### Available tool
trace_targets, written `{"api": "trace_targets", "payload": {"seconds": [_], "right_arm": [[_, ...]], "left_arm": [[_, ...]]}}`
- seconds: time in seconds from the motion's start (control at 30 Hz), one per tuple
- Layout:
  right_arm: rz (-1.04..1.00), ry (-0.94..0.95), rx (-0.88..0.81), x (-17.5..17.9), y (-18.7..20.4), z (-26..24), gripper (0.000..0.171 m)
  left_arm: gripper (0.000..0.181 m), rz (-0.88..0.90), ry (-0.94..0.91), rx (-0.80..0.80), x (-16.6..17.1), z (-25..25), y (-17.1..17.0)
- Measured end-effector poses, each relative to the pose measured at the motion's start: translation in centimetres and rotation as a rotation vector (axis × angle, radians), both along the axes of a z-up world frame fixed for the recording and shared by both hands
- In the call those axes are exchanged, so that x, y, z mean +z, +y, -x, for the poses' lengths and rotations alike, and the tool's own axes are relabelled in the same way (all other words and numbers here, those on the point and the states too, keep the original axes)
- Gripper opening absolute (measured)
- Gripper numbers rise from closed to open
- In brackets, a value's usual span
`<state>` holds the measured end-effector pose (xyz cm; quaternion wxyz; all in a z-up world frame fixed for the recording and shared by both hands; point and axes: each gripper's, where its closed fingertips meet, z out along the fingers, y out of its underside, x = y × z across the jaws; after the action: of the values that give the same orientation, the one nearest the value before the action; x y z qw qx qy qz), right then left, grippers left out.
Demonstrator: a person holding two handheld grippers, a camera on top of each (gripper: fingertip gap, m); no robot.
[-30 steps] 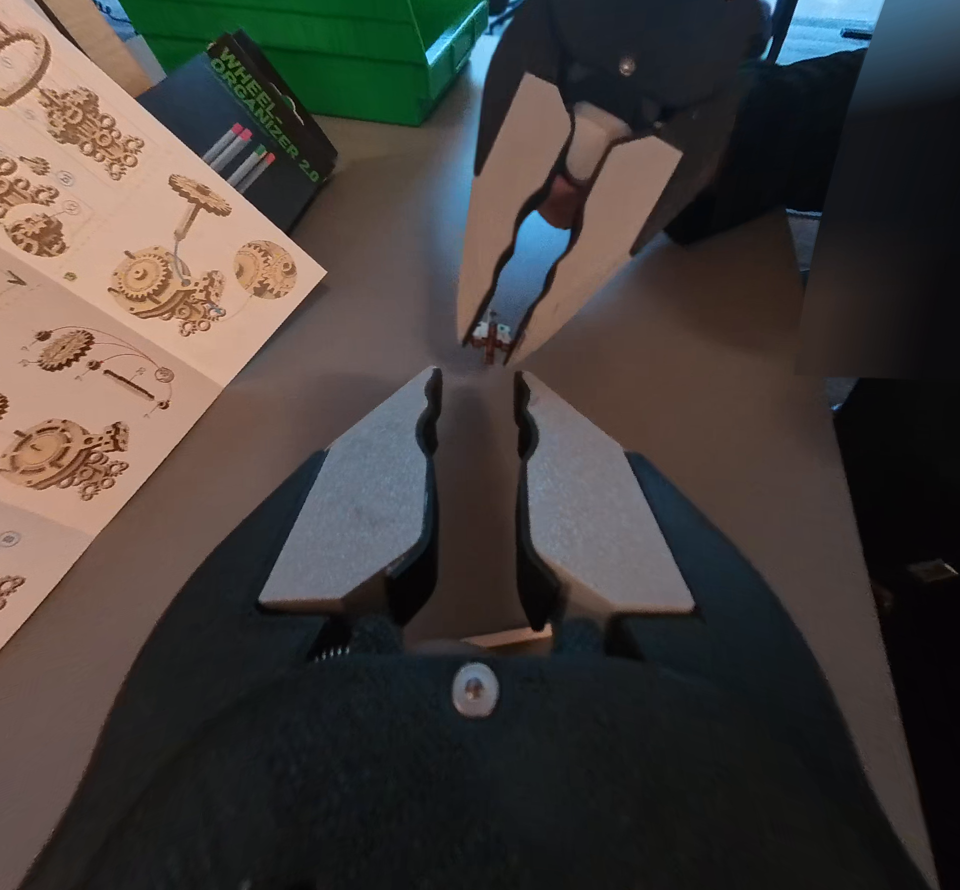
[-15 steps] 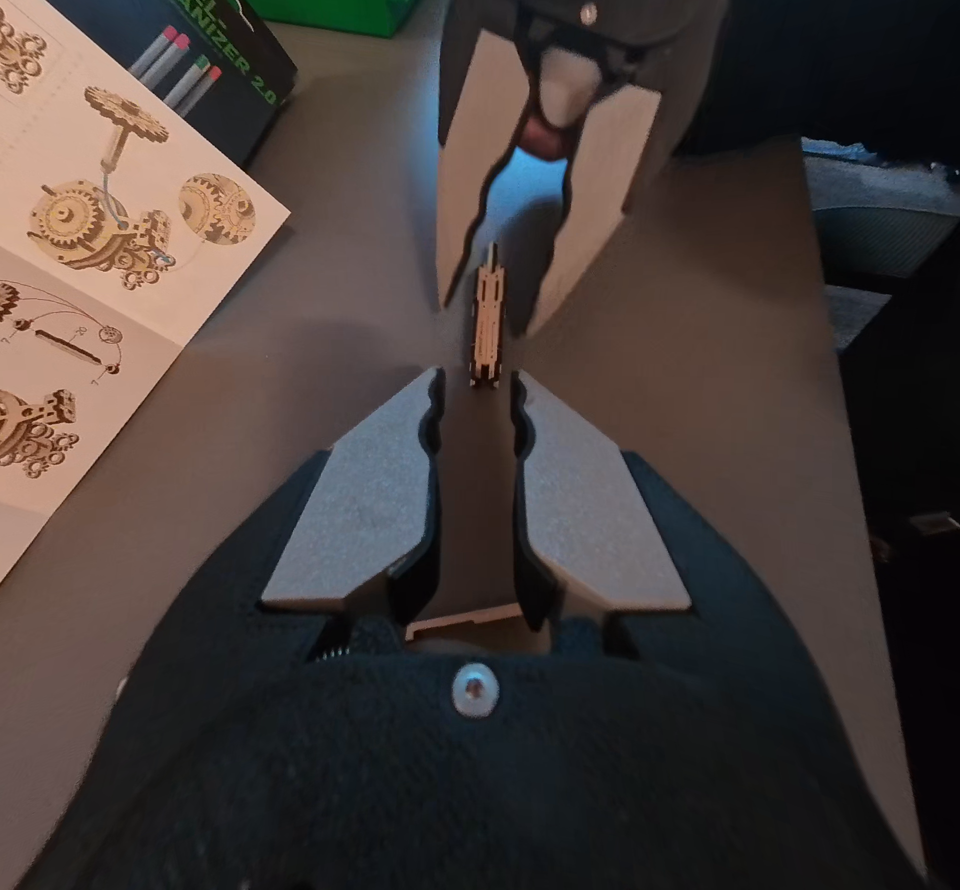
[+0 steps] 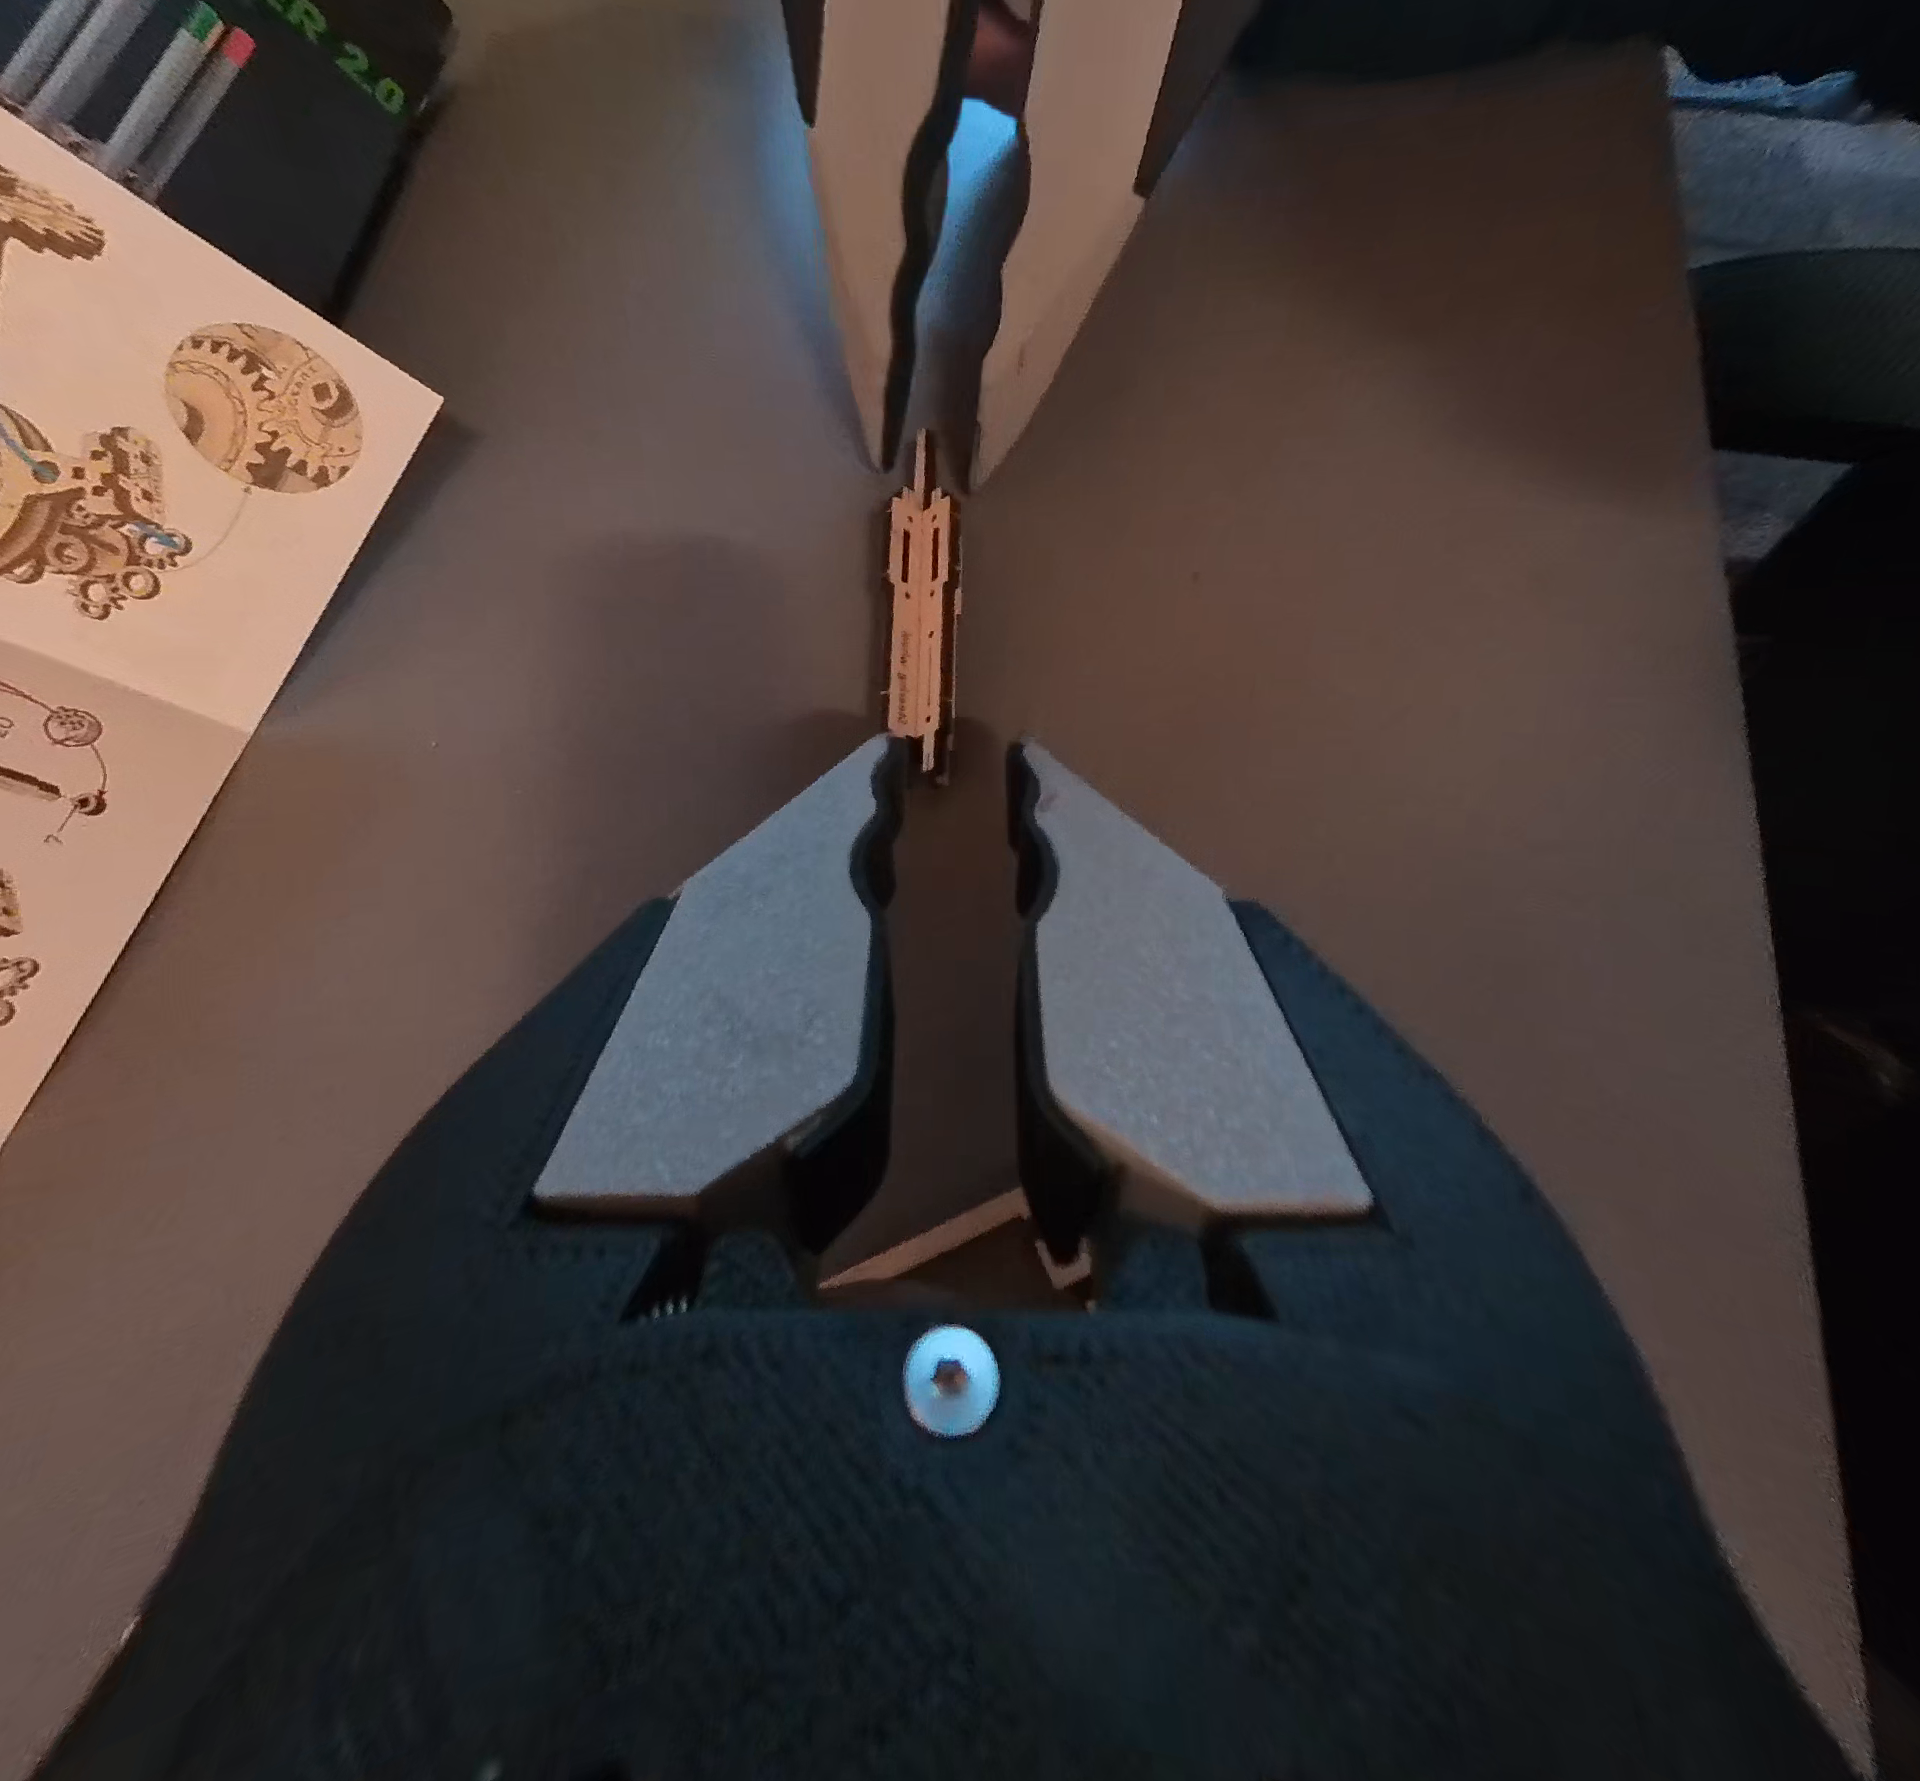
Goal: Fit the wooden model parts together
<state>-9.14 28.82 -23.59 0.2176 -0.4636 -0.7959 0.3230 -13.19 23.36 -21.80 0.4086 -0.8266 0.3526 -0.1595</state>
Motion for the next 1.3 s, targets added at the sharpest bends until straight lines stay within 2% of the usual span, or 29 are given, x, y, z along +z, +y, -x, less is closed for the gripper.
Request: {"api": "trace_targets", "payload": {"seconds": [0.07,0.3,0.53,0.77,1.1,1.3], "right_arm": [[-0.009,0.008,0.002,0.1,0.1,0.1,0.003],[0.053,0.042,0.019,1.7,-0.1,0.0,0.001],[-0.011,-0.063,0.000,2.3,0.6,-0.5,0.001],[-0.183,-0.259,-0.025,3.5,1.9,-0.8,0.001],[-0.579,-0.769,0.086,7.0,2.6,-1.0,0.001],[-0.687,-0.890,0.140,6.6,2.0,-0.3,0.001]], "left_arm": [[0.014,0.008,0.003,0.001,-0.1,0.0,0.0],[0.007,0.016,0.002,-0.003,-0.2,-0.1,0.0],[0.009,0.018,-0.061,0.006,0.4,0.2,0.1],[0.009,0.004,-0.072,0.008,0.7,0.5,-0.2],[0.008,-0.016,-0.090,0.029,1.2,1.4,-0.7],[0.008,-0.011,-0.086,0.015,1.1,1.2,-1.0]]}}
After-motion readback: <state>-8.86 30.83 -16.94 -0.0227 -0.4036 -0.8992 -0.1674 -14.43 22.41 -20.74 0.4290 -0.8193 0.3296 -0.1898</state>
